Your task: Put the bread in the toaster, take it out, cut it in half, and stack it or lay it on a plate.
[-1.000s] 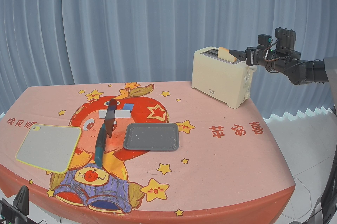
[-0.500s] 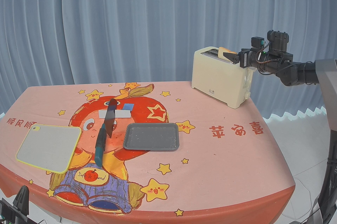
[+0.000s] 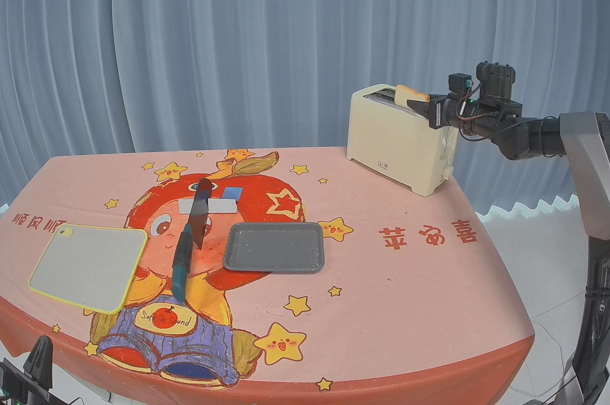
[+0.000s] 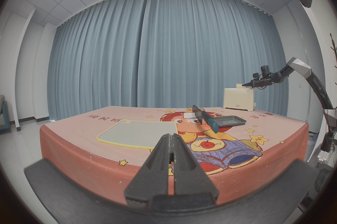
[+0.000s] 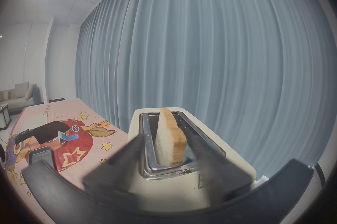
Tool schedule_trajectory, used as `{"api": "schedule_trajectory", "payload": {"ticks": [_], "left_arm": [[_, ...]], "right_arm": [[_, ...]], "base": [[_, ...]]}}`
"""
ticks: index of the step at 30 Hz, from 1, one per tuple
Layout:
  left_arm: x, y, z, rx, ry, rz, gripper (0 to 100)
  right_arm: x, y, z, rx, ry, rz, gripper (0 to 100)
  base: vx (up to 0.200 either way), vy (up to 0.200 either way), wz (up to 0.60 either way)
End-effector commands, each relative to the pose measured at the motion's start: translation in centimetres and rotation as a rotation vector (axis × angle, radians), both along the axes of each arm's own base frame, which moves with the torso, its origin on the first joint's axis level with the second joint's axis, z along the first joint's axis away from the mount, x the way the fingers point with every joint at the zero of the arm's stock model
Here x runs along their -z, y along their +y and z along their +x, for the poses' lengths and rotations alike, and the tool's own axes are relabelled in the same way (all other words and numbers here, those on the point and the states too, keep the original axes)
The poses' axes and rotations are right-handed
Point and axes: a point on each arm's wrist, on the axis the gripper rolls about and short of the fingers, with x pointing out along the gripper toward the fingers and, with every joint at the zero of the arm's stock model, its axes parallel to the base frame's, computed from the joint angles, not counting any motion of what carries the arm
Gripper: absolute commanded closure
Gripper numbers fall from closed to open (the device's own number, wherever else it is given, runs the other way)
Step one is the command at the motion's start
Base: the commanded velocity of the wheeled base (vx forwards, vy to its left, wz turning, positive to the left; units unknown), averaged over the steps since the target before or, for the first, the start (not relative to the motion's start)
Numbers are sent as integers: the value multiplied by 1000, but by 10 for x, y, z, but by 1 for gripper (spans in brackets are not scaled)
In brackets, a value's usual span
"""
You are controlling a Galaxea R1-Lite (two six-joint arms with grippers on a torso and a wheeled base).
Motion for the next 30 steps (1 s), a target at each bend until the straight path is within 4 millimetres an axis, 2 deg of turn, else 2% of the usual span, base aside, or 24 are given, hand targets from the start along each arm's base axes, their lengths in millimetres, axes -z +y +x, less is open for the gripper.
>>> {"api": "schedule_trajectory", "payload": {"ticks": [1, 14, 20, 22, 26, 30], "left_arm": [[5, 0, 0, 0, 2, 0, 100], [5, 0, 0, -2, 2, 0, 100], [5, 0, 0, 0, 2, 0, 100], [5, 0, 0, 0, 2, 0, 100], [5, 0, 0, -2, 2, 0, 100], [5, 0, 0, -2, 0, 0, 100]], "right_arm": [[6, 1, 3, 4, 10, -4, 100], [-4, 7, -4, -9, -12, -2, 100], [-38, 11, -20, -23, -80, 10, 100], [-57, 13, -32, -30, -109, 18, 100], [-81, 13, -47, -34, -151, 29, 100], [-95, 18, -67, 12, -171, 33, 100]], "base": [[0, 0, 0], [0, 0, 0], [0, 0, 0], [0, 0, 0], [0, 0, 0], [0, 0, 0]]}}
